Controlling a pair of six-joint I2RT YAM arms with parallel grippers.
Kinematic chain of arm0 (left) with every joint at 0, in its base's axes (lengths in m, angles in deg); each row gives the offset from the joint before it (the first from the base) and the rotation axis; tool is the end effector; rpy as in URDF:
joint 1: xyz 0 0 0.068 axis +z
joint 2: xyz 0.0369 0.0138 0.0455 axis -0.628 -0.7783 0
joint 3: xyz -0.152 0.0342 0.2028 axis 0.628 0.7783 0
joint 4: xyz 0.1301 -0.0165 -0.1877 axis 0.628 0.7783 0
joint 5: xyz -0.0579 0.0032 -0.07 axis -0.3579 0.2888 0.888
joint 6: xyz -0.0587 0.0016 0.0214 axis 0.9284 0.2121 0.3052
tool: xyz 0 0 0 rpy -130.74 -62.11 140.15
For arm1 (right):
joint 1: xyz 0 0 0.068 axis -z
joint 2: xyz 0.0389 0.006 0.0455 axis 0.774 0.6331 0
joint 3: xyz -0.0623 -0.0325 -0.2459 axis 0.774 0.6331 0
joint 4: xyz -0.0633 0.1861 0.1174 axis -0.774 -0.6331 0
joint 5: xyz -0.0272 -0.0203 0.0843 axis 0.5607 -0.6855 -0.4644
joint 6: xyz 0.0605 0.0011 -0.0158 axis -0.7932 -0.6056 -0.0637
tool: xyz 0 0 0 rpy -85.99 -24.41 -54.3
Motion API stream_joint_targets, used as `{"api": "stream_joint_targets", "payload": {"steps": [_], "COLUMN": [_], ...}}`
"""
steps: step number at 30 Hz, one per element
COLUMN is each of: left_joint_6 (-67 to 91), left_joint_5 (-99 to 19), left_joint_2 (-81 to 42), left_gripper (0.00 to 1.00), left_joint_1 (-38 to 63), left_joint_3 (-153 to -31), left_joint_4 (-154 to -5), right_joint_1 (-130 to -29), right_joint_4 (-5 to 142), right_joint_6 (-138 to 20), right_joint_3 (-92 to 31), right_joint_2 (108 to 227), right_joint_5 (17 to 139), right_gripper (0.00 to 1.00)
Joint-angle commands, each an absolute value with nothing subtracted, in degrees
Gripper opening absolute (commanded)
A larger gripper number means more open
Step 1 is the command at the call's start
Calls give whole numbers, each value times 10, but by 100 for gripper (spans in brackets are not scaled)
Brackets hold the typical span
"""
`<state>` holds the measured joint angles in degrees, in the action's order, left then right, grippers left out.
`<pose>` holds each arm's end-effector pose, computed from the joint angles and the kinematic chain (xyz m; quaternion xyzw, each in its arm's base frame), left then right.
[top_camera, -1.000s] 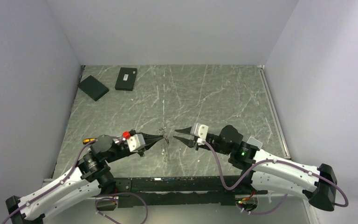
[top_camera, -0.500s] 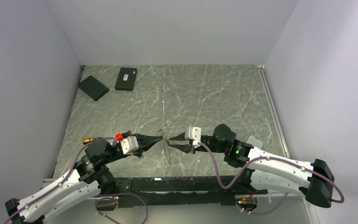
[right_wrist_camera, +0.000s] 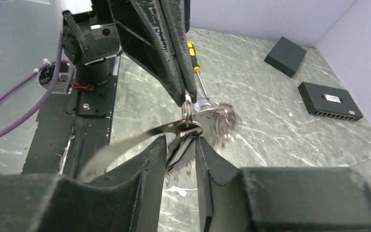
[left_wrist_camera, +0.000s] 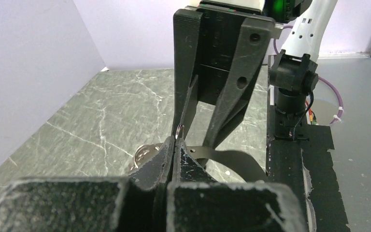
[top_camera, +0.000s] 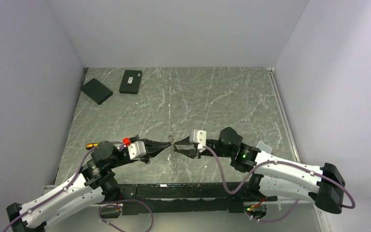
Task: Put the keys on the keyring
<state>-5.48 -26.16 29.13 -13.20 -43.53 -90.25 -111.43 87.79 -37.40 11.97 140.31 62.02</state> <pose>0.0644 -0.1119 0.2943 0.4355 0.4771 -0.4079 0.6452 0.0854 0.1917 0.2891 -0.5449 0.4695 0.4018 0.5668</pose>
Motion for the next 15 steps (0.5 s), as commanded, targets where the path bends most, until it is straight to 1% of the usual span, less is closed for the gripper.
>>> {"api": "stream_joint_targets", "payload": {"steps": [1, 5, 9, 15], "left_joint_6": [-36, -35, -36, -47], "left_joint_5": [-244, -237, -235, -247], "left_joint_2": [289, 281, 271, 268], "left_gripper": [0, 0, 0, 0], "left_joint_1": [-134, -133, -134, -133], "left_joint_3": [-439, -441, -441, -441], "left_joint_4": [-960, -964, -966, -952], "right_joint_1": [-1112, -1112, -1112, -1111], "right_joint_4": [907, 906, 913, 904], "right_joint_6": [-369, -368, -366, -362], "right_joint_3": [90, 91, 93, 92], "right_joint_2": [1412, 1415, 1407, 1383], "right_joint_5": [638, 636, 644, 656], "right_gripper": [31, 30, 22, 13]}}
